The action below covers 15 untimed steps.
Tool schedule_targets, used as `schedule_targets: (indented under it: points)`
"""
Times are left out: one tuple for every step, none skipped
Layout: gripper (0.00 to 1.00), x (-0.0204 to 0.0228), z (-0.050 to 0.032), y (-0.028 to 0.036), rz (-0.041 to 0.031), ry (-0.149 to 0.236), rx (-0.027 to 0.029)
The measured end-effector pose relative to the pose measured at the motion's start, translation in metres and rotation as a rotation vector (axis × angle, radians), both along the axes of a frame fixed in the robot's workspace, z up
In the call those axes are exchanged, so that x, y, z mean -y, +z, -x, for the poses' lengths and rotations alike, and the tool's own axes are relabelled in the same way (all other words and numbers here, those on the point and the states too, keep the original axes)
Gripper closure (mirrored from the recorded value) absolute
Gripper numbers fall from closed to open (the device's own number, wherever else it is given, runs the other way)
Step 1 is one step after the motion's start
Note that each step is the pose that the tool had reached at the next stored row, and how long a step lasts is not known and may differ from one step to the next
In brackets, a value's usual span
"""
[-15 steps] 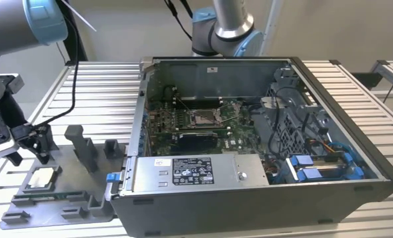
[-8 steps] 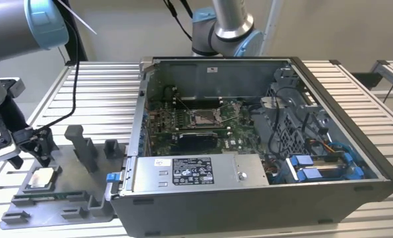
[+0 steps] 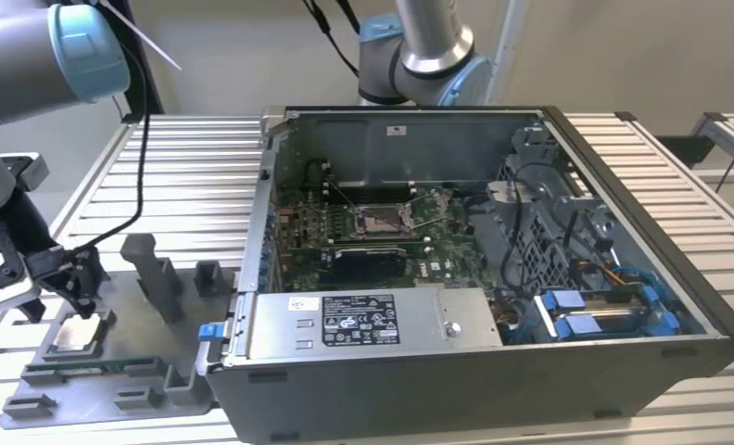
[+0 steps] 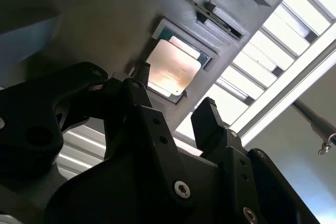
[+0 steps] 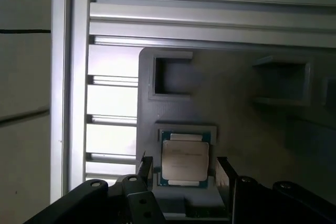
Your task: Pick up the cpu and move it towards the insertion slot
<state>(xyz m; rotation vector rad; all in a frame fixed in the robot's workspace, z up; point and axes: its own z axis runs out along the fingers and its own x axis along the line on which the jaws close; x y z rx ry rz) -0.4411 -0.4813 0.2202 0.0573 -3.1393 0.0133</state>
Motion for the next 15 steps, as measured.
schedule_targets:
  points:
    - [0.00, 0.0001, -0.0001, -0.0010, 0.0001, 0.000, -0.0001]
    - [0.00, 0.0002, -0.0003, -0.0018, 0.0002, 0.000, 0.0000]
    - [0.00, 0.0002, -0.0005, -0.0027, 0.0007, 0.000, -0.0001]
    - [0.00, 0.0002, -0.0009, -0.0037, 0.0009, 0.000, -0.0002]
    - [0.00, 0.0002, -0.0013, -0.0048, 0.0011, 0.000, -0.0001]
    - [0.00, 0.0002, -0.0015, -0.0058, 0.0013, 0.000, -0.0001]
    - [0.00, 0.0002, -0.0016, -0.0070, 0.0014, 0.000, -0.0001]
    - [0.00, 0.0002, -0.0017, -0.0083, 0.0016, 0.000, -0.0001]
    - [0.00, 0.0002, -0.0018, -0.0097, 0.0017, 0.000, -0.0001]
    - [0.00, 0.0002, -0.0019, -0.0112, 0.0019, 0.000, -0.0001]
    - [0.00, 0.0002, -0.0020, -0.0127, 0.0019, 0.000, -0.0001]
    - [0.00, 0.0003, -0.0020, -0.0141, 0.0020, 0.001, -0.0001]
    - [0.00, 0.0004, -0.0020, -0.0154, 0.0020, 0.001, -0.0001]
    - [0.00, 0.0005, -0.0020, -0.0168, 0.0021, 0.001, -0.0001]
    - [0.00, 0.0008, -0.0021, -0.0179, 0.0021, 0.002, -0.0001]
